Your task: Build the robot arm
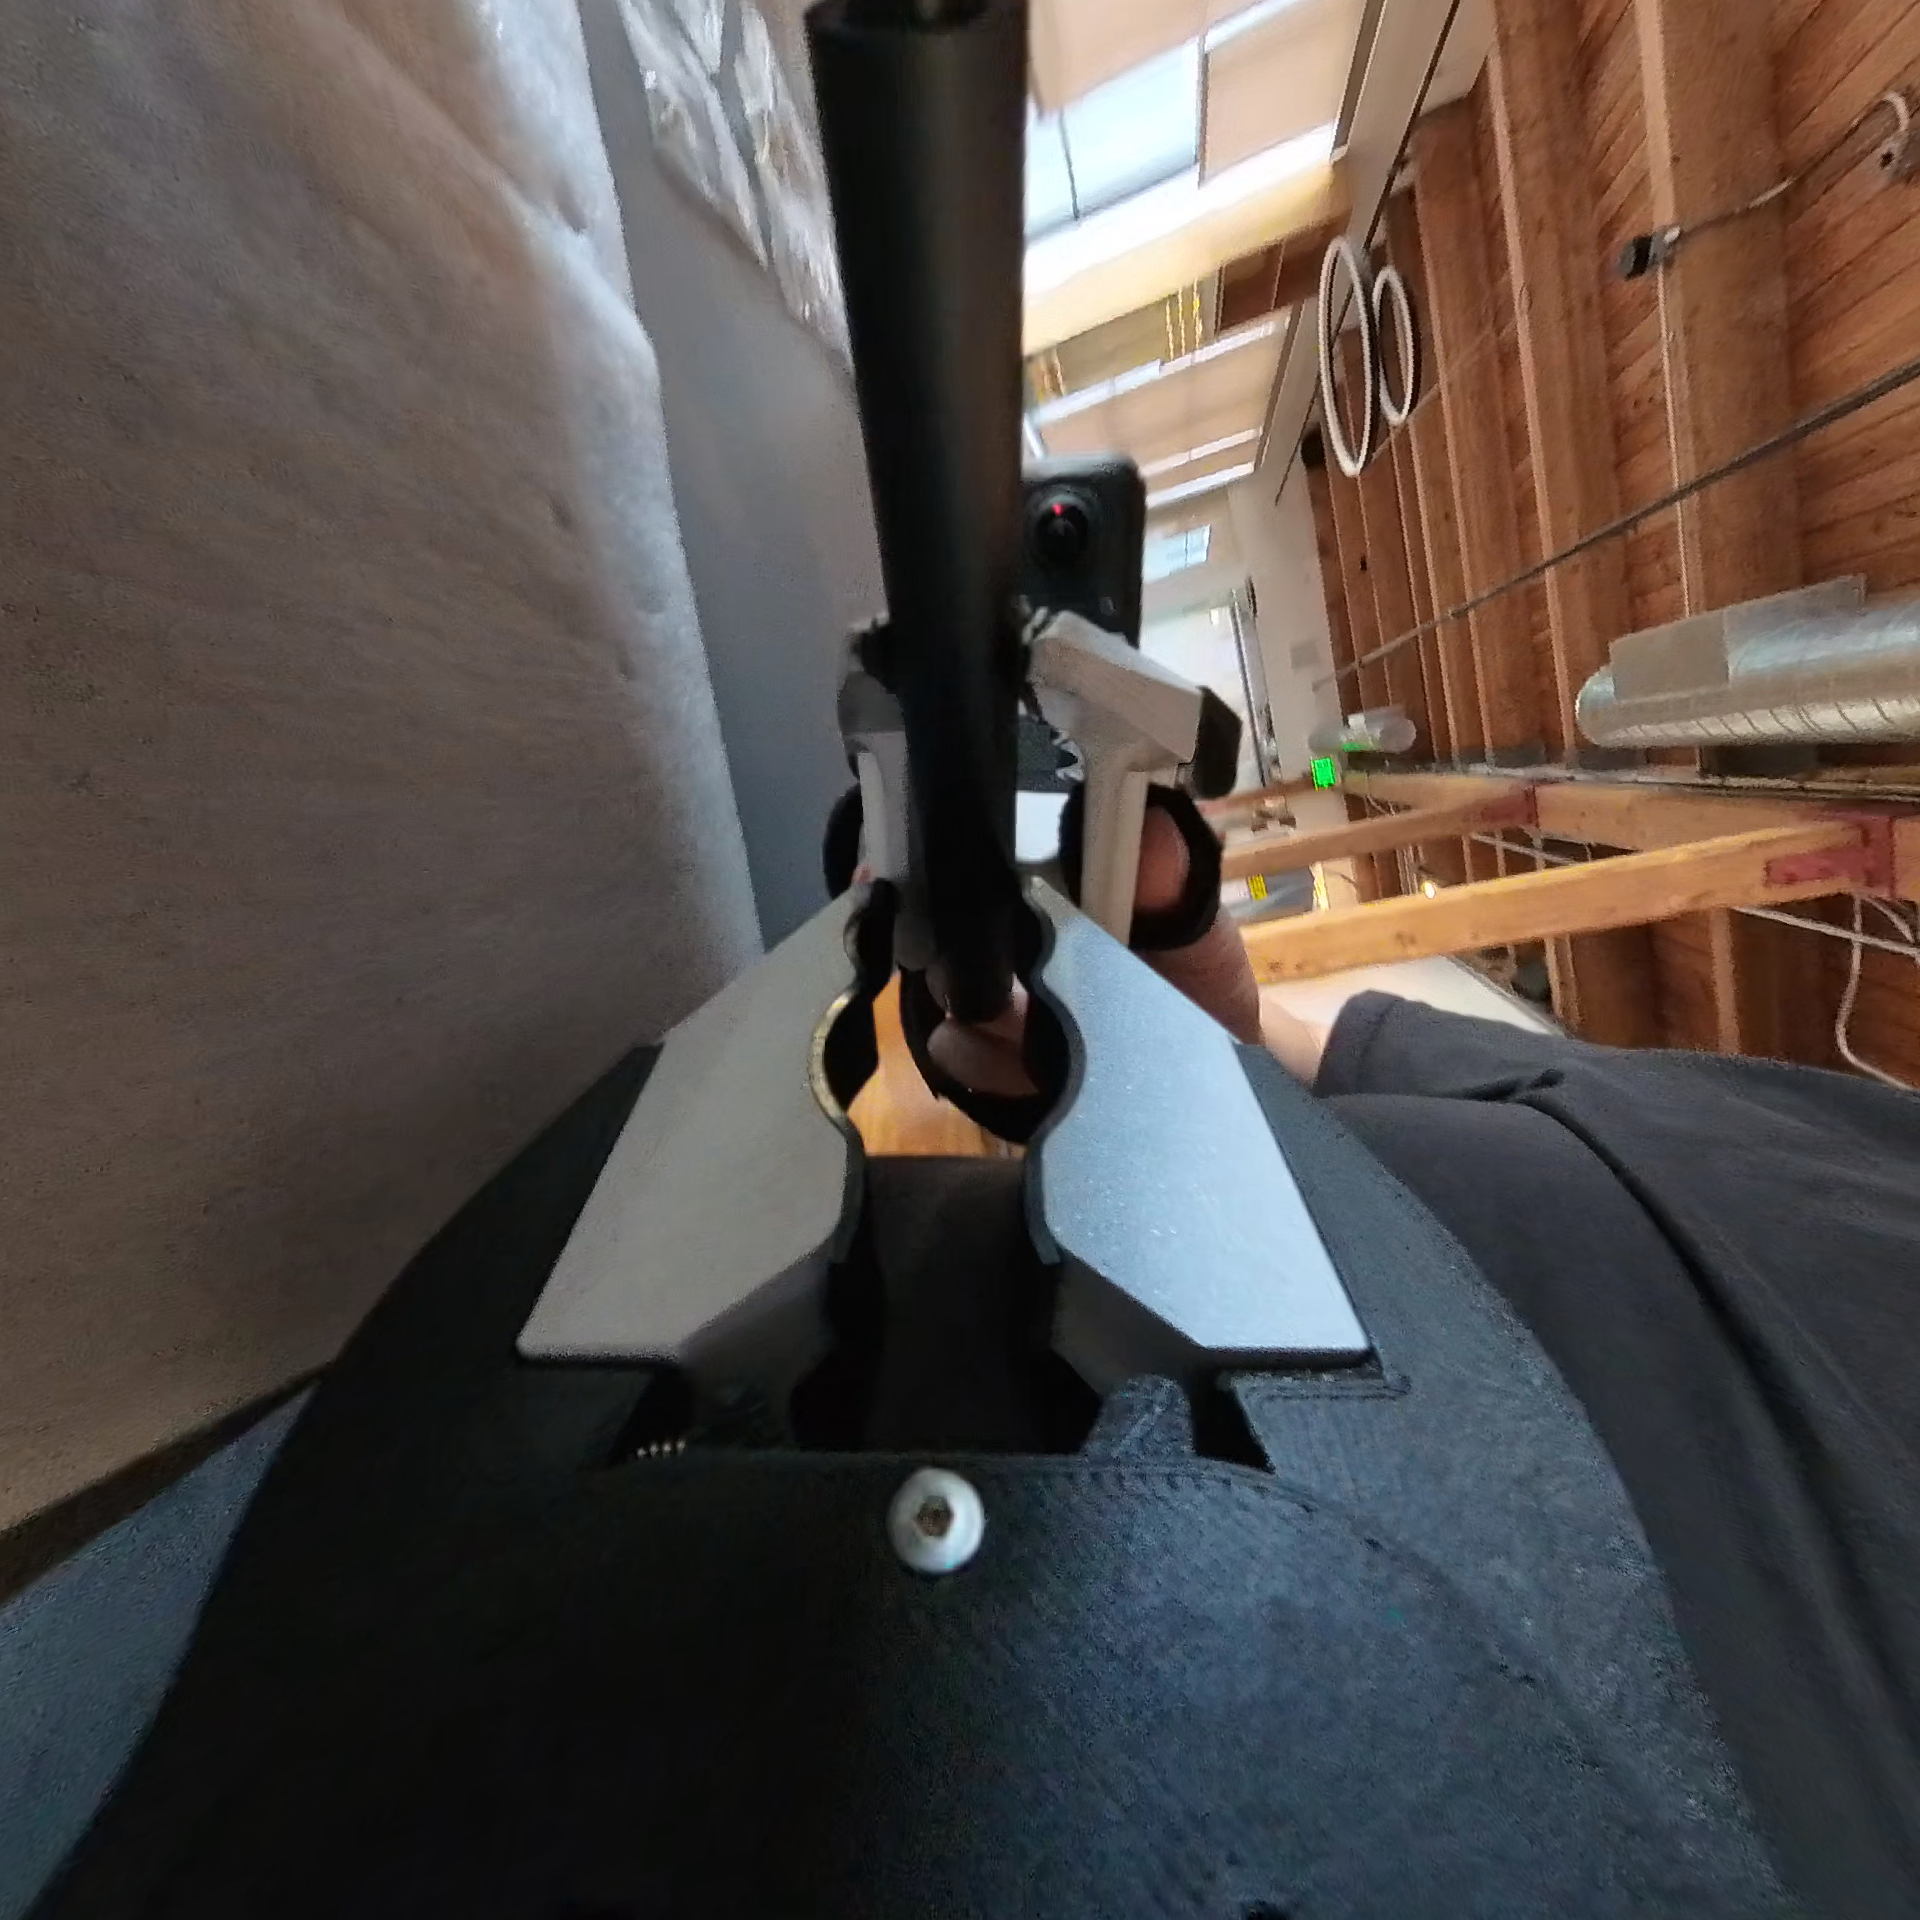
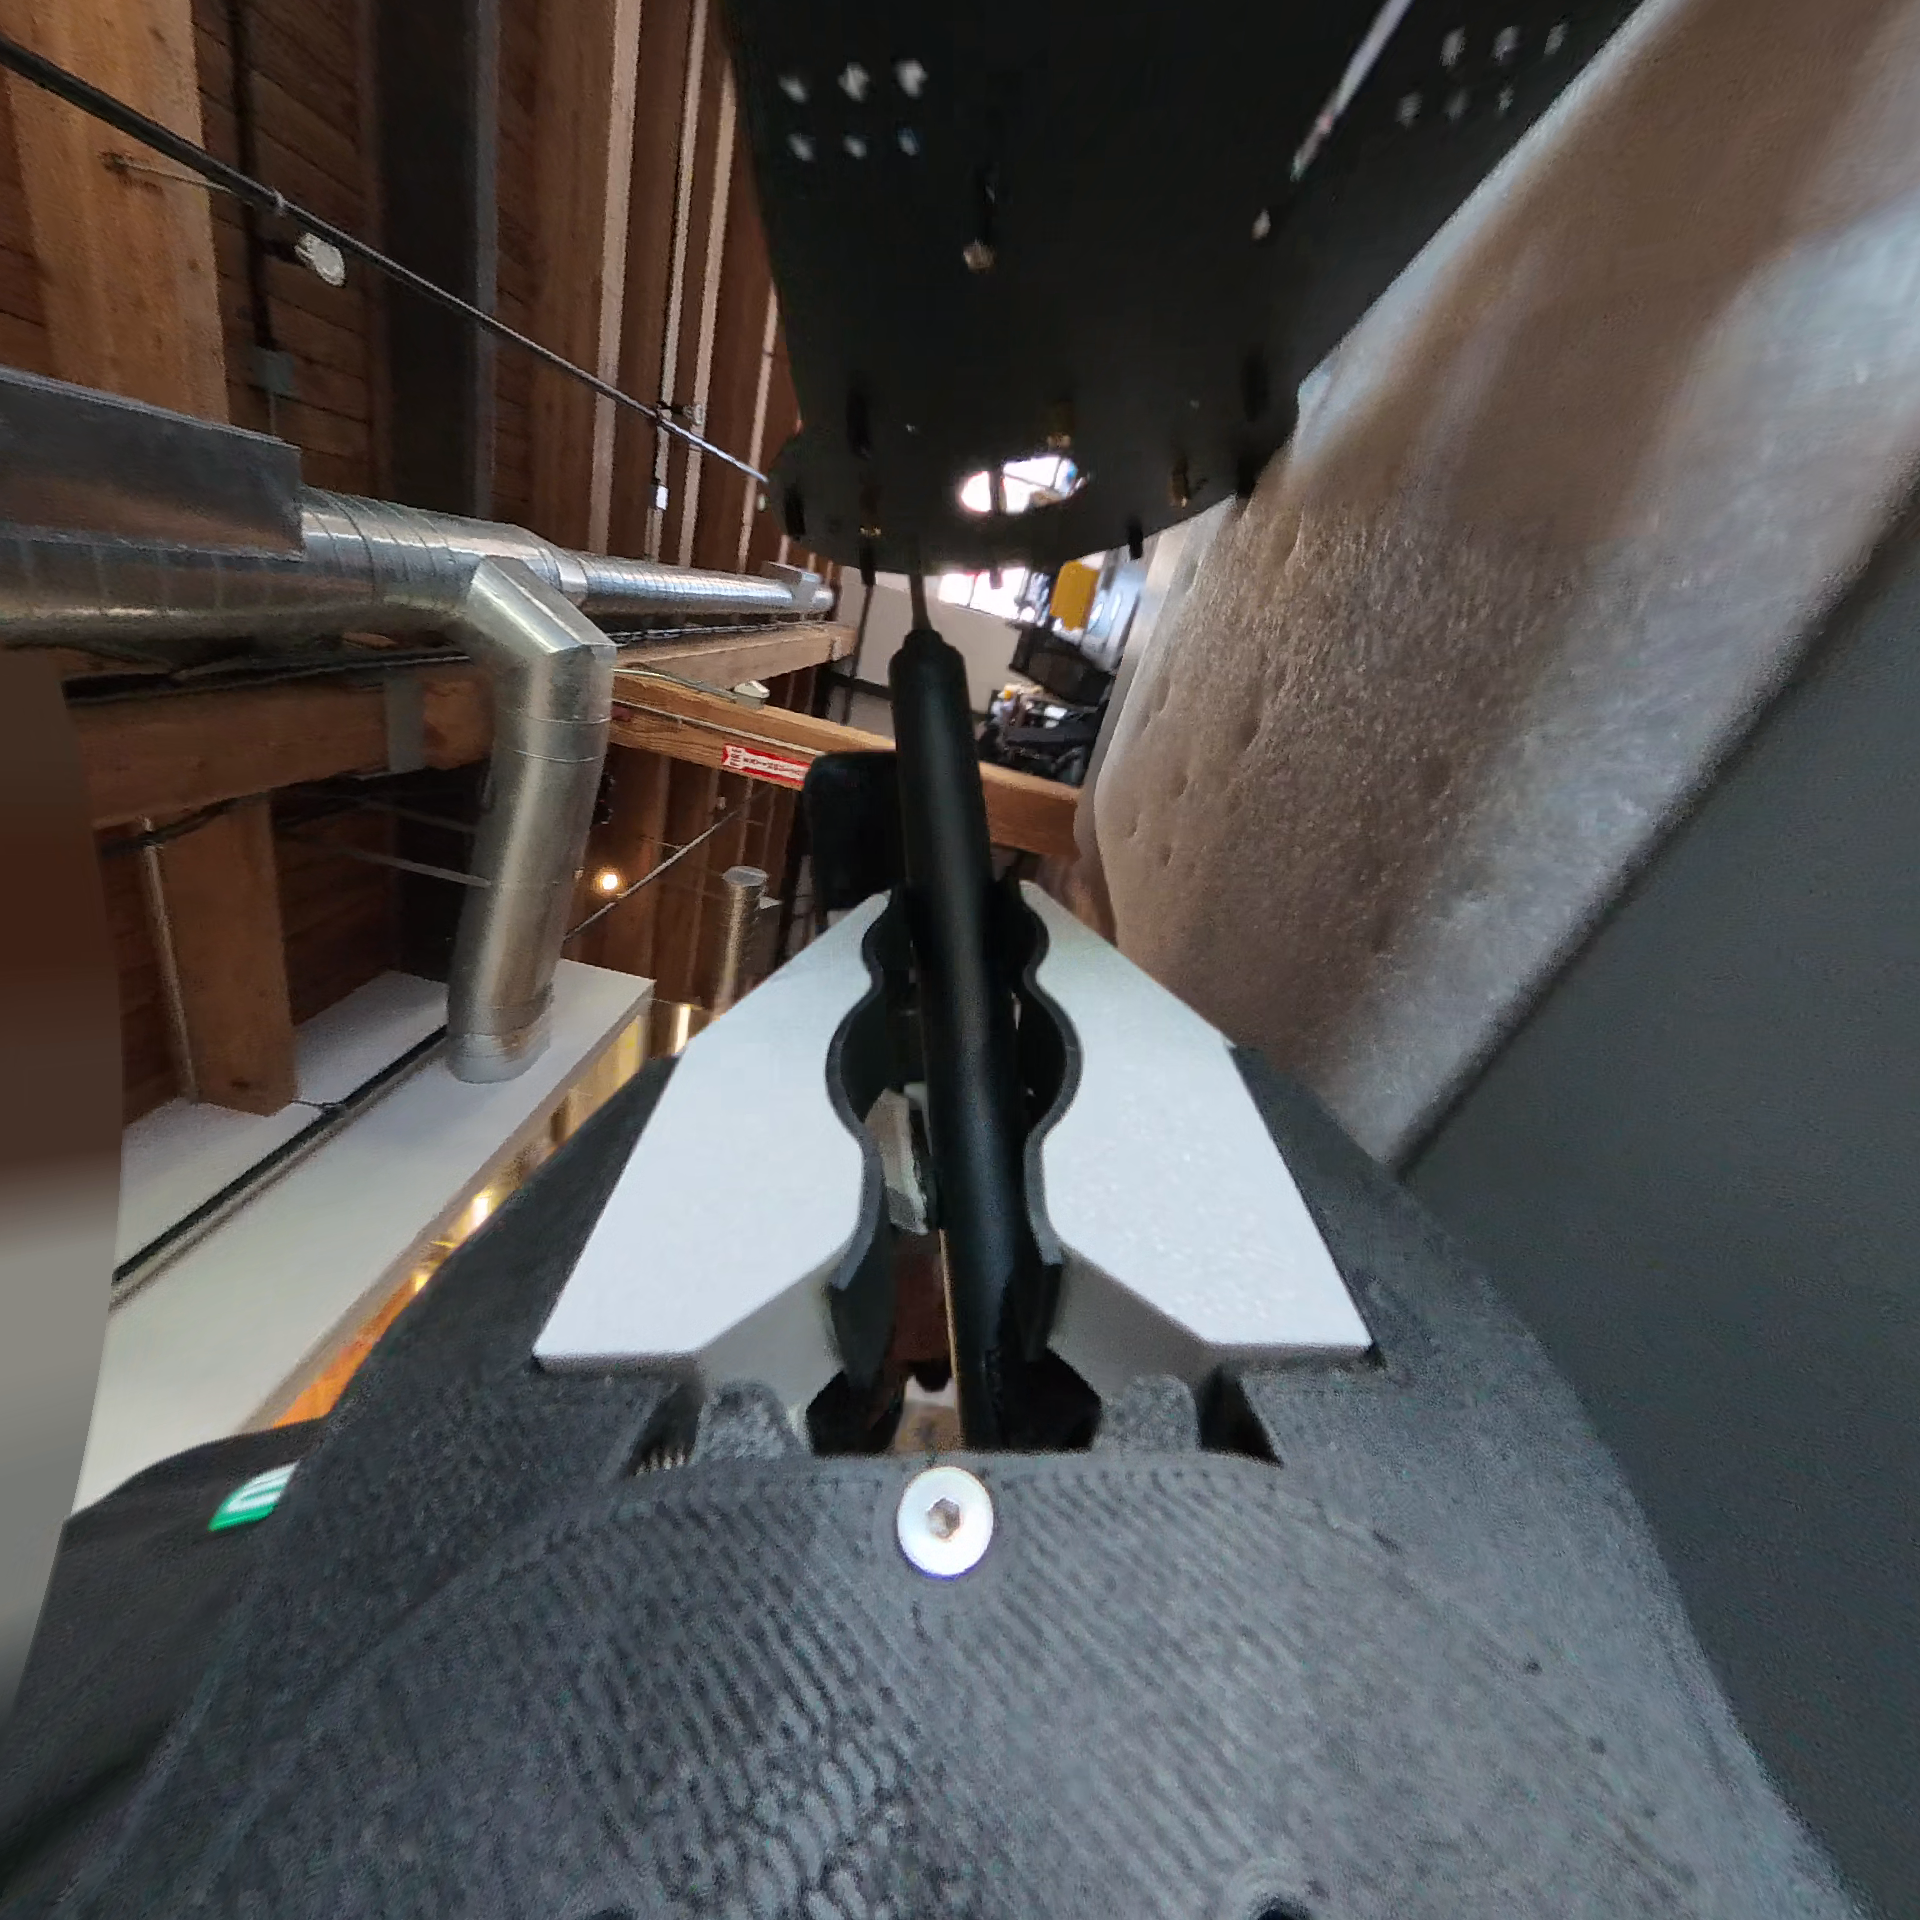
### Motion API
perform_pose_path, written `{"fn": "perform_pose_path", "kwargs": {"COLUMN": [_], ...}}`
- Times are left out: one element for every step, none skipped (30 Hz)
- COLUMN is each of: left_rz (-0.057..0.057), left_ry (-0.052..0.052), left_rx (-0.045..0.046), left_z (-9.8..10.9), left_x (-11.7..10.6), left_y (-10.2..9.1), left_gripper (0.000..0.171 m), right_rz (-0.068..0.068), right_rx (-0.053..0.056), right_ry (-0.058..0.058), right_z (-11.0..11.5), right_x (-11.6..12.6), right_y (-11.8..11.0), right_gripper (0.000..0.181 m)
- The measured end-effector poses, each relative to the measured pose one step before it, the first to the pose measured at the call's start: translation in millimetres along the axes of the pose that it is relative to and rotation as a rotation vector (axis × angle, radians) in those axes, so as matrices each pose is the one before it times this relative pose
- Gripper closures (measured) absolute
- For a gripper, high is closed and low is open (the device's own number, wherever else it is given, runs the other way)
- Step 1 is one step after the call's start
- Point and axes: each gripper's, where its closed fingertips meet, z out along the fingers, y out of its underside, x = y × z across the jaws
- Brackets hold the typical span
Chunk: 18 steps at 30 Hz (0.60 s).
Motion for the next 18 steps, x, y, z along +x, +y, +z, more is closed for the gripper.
{"fn": "perform_pose_path", "kwargs": {"left_rz": [-0.0096, -0.001, -0.003, -0.0049, -0.005, -0.0074, -0.0005, 0.0045, 0.0028, 0.0056, 0.0069, 0.004, 0.0015, 0.0022, 0.0004, -0.0003, -0.0016, -0.0009], "left_ry": [-0.0089, -0.0183, -0.0212, -0.0149, -0.0039, -0.0108, -0.0167, -0.0213, -0.0248, -0.023, -0.0214, -0.0252, -0.031, -0.0321, -0.0275, -0.0166, -0.0055, -0.0036], "left_rx": [-0.04049, -0.03941, -0.03954, -0.03928, -0.03585, -0.02884, -0.02552, -0.02624, -0.02798, -0.02362, -0.02084, -0.01971, -0.01891, -0.01473, -0.00926, -0.00398, -0.00156, -0.00202], "left_z": [-3.17, -2.84, -2.36, -2.1, -1.87, -1.21, -0.99, -0.44, 0.17, 0.21, 0.11, -0.02, 0.17, 0.89, 1.48, 1.79, 2.01, 2.04], "left_x": [-1.69, -1.8, -1.53, -0.37, 1.42, 0.21, -0.33, -0.24, 0.1, 1.33, 1.8, 0.65, -0.72, -1.38, -1.07, 0.17, 1.93, 2.29], "left_y": [2.51, 2.75, 3.0, 3.14, 2.65, 1.76, 0.77, 0.75, 1.02, 0.74, 0.44, 0.49, 0.79, 0.75, 0.07, -0.24, -0.42, 0.03], "left_gripper": [0.15, 0.15, 0.15, 0.152, 0.157, 0.157, 0.157, 0.157, 0.157, 0.157, 0.157, 0.157, 0.158, 0.158, 0.158, 0.158, 0.158, 0.158], "right_rz": [0.0312, 0.0222, 0.0162, 0.007, -0.0092, -0.017, -0.0201, -0.0125, 0.0028, 0.0051, 0.0049, 0.0027, 0.0075, 0.0098, 0.0023, -0.003, -0.0043, 0.0028], "right_rx": [-0.0128, -0.0129, -0.0144, -0.0147, -0.0091, -0.0052, -0.001, -0.0104, -0.0228, -0.0184, -0.0169, -0.011, -0.005, -0.0023, -0.0069, -0.0053, -0.0058, -0.0119], "right_ry": [-0.014, -0.0114, -0.0056, -0.0006, 0.0045, 0.0, -0.0047, -0.0074, -0.009, -0.0089, -0.0115, -0.0171, -0.0127, -0.0007, 0.0092, -0.0012, -0.0029, 0.0049], "right_z": [2.12, 2.0, 1.32, 0.7, -0.59, -1.56, -1.99, -2.04, -2.35, -2.86, -2.95, -2.8, -2.39, -1.95, -1.72, -1.62, -1.24, -0.7], "right_x": [1.38, 1.43, 1.63, 1.53, 1.61, 0.12, -0.98, -1.06, -0.65, -0.46, -0.69, -1.55, -1.12, 0.2, 1.37, -0.37, -0.82, 0.25], "right_y": [3.87, 3.87, 3.5, 2.75, 0.5, -0.9, -2.07, -1.27, -0.35, -1.08, -1.06, -1.55, -1.82, -1.84, -0.73, -0.68, -0.32, 0.38], "right_gripper": [0.165, 0.165, 0.165, 0.165, 0.165, 0.166, 0.166, 0.166, 0.166, 0.166, 0.166, 0.164, 0.16, 0.153, 0.151, 0.153, 0.158, 0.159]}}
